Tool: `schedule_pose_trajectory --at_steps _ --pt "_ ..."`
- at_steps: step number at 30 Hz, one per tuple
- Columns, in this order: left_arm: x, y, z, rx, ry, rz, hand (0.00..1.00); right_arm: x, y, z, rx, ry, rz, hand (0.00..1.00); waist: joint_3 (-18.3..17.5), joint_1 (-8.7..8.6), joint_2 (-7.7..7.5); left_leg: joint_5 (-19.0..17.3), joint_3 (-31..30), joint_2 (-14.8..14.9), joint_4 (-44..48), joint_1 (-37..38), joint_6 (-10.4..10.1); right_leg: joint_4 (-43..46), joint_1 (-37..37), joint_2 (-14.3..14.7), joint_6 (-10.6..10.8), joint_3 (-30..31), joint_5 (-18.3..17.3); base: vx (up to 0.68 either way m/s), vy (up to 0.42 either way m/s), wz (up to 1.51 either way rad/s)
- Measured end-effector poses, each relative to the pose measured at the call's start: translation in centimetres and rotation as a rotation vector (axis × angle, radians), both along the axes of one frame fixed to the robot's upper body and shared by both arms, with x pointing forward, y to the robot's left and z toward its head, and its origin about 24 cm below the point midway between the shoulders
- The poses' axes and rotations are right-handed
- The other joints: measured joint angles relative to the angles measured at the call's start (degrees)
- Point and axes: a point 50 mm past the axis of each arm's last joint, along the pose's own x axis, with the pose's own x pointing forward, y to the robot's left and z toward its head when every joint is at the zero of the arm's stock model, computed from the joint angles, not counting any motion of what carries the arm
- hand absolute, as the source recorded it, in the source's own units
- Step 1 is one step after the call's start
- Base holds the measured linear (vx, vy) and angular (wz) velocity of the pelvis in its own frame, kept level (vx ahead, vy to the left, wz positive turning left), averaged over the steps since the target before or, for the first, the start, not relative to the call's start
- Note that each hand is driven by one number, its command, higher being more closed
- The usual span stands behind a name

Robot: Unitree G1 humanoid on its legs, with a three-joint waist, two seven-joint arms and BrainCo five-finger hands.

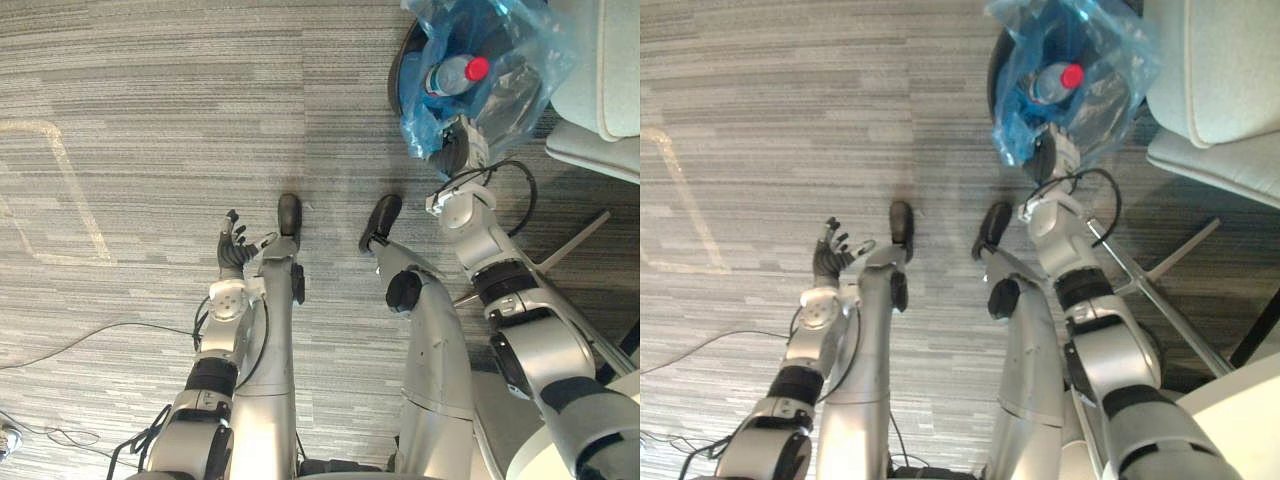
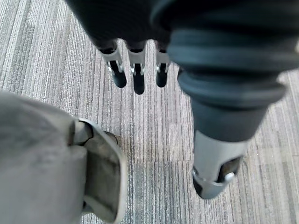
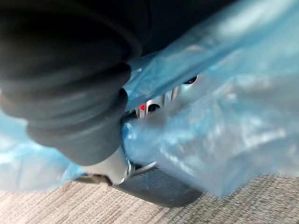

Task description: Gather rubbish on tea table into small bin, then transfer packed bag to large trash can.

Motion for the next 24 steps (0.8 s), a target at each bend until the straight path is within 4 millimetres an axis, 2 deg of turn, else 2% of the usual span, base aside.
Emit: schedule_pose_trajectory --at_steps 9,12,14,18,20,24 --pt "-1.0 0.0 -1.8 0.026 0.073 -0.001 0.00 -1.3 1.4 -2.2 0.045 0.006 0.056 1.00 -0.3 -0.03 -0.04 -0.1 0.4 1.1 0.4 4.9 0.1 -1.6 5.7 1.0 0.0 -0.2 0.1 0.00 -0.008 -0.05" --pt "-1.3 0.0 -2.4 0.029 0.102 -0.002 0.00 -1.9 2.0 -3.2 0.067 0.015 0.077 1.00 -0.3 -0.11 -0.05 -0.1 0.4 1.4 0.2 7.2 0.1 -2.0 8.0 1.4 -0.4 -0.2 0.4 0.00 -0.007 -0.04" --pt "-1.6 -0.2 -2.9 0.041 0.125 -0.009 0.00 -2.5 2.4 -4.0 0.083 0.026 0.090 1.00 -0.3 -0.10 -0.08 -0.1 0.5 1.6 -0.3 9.5 0.1 -2.5 10.4 1.6 -1.4 -0.3 0.9 0.00 0.000 0.00" --pt "-2.9 -1.6 -4.8 0.051 0.200 -0.055 0.00 -4.4 3.0 -6.0 0.120 0.042 0.122 1.00 -0.6 -0.49 -0.35 -0.4 1.6 1.8 -3.3 18.2 0.6 -5.4 18.8 1.9 -1.3 -0.3 0.9 0.00 0.000 0.00" --pt "-3.7 -1.7 -5.8 0.059 0.236 -0.057 0.00 -5.3 3.7 -7.2 0.154 0.066 0.142 1.00 -1.2 -0.72 -1.26 -0.2 3.1 2.8 -5.5 22.0 1.0 -7.7 22.5 2.1 -1.0 -0.2 1.1 0.01 -0.005 0.04" --pt "-5.4 -1.7 -8.0 0.081 0.324 -0.084 0.00 -7.1 4.4 -9.8 0.202 0.139 0.166 1.00 -1.9 -0.98 -2.14 0.9 5.4 3.4 -10.2 30.9 0.7 -12.0 31.0 2.4 -1.0 -0.1 2.1 0.05 -0.008 0.04"
